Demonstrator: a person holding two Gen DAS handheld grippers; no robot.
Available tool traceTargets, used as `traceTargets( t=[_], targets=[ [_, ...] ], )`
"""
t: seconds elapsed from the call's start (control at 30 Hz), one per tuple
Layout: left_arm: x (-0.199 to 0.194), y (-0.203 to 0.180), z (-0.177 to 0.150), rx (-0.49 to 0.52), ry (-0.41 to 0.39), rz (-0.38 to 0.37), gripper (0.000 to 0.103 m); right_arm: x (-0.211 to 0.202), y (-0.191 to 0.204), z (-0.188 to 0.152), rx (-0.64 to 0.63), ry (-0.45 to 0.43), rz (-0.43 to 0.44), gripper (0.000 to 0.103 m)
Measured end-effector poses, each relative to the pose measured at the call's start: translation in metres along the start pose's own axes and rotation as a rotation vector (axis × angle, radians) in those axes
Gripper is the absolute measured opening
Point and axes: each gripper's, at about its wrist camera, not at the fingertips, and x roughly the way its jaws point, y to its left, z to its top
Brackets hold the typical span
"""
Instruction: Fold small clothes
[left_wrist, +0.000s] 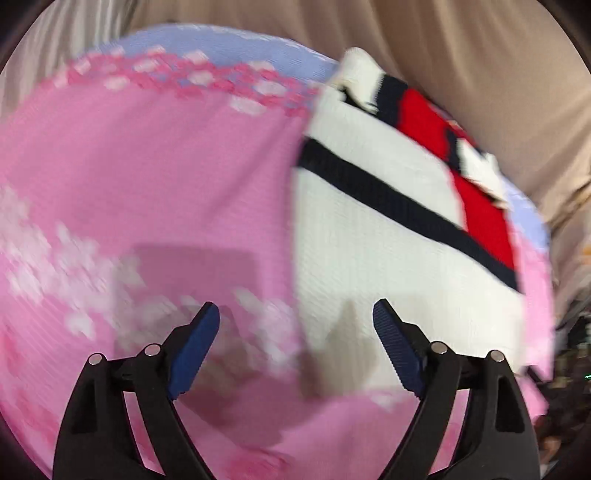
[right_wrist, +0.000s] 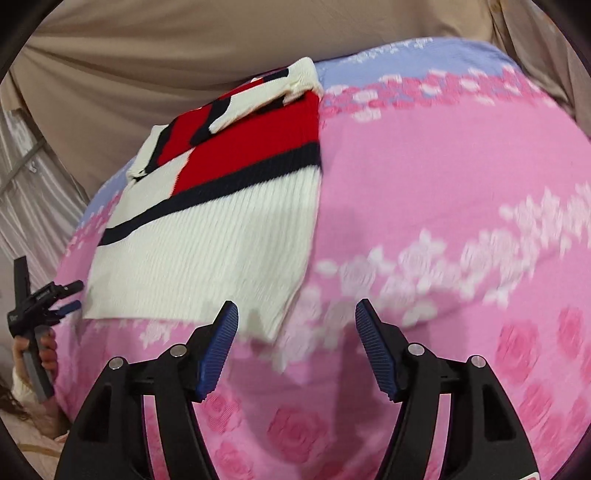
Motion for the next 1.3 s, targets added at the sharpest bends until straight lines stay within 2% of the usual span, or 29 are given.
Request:
traceTargets(
  t=[0.07,0.13,0.2,0.27,0.3,0.33,0.37,0.4,0.43,0.47,0.57,0.77,0.83,1.03,1.1,1.2,1.3],
  targets=[
    [0.004,-0.004,-0.001,-0.018,0.014,-0.059,0.083,0.009,0.003,-0.002,0.024,-0.008,0.038,0.066],
    [0.008,-0.011,0.002,-0.011,-0.010,-0.059,0.083,0.013,0.007,0.002,0.027,-0.034,0.051,0.068],
    [0.012,-0.015,0.006,-0.028,-0.015,-0.090,0.079,0.020,0.010,0.009,0.060,-0.033,0.115,0.068],
    [0.014,-0.016,0.007,-0.052,-0.004,-0.126,0.061,0.026,0.013,0.014,0.084,-0.042,0.133,0.068],
    [0.017,-0.017,0.009,-0.059,0.011,-0.143,0.056,0.029,0.014,0.017,0.089,-0.051,0.120,0.068],
    [0.017,-0.017,0.009,-0.059,0.018,-0.150,0.037,0.030,0.016,0.019,0.091,-0.057,0.113,0.068],
    [0.017,-0.020,0.009,-0.052,0.025,-0.154,0.016,0.030,0.017,0.020,0.090,-0.061,0.115,0.061],
    [0.016,-0.021,0.008,-0.044,0.033,-0.157,0.010,0.031,0.019,0.021,0.087,-0.061,0.122,0.052],
    [0.012,-0.023,0.008,-0.034,0.028,-0.155,0.008,0.031,0.021,0.022,0.082,-0.054,0.129,0.025],
    [0.008,-0.025,0.008,-0.021,0.011,-0.148,0.007,0.030,0.024,0.022,0.074,-0.049,0.143,0.009],
    [-0.019,-0.032,0.002,0.039,-0.069,-0.128,0.006,0.009,0.030,0.017,0.029,-0.131,0.157,0.008],
    [-0.088,-0.039,-0.020,0.135,-0.196,-0.187,0.006,-0.058,0.043,-0.002,-0.137,-0.287,0.249,0.007],
    [-0.122,-0.041,-0.032,0.180,-0.258,-0.251,0.006,-0.093,0.047,-0.014,-0.213,-0.351,0.330,0.007],
    [-0.221,-0.036,-0.070,0.301,-0.474,-0.424,0.006,-0.183,0.059,-0.043,-0.429,-0.498,0.499,0.007],
    [-0.246,-0.033,-0.075,0.306,-0.550,-0.481,0.006,-0.211,0.059,-0.047,-0.460,-0.573,0.566,0.007],
    [-0.268,-0.031,-0.069,0.294,-0.618,-0.540,0.006,-0.237,0.057,-0.038,-0.453,-0.696,0.638,0.007],
    [-0.269,-0.035,-0.050,0.290,-0.643,-0.510,0.006,-0.231,0.051,-0.008,-0.363,-0.764,0.649,0.007]
  ],
)
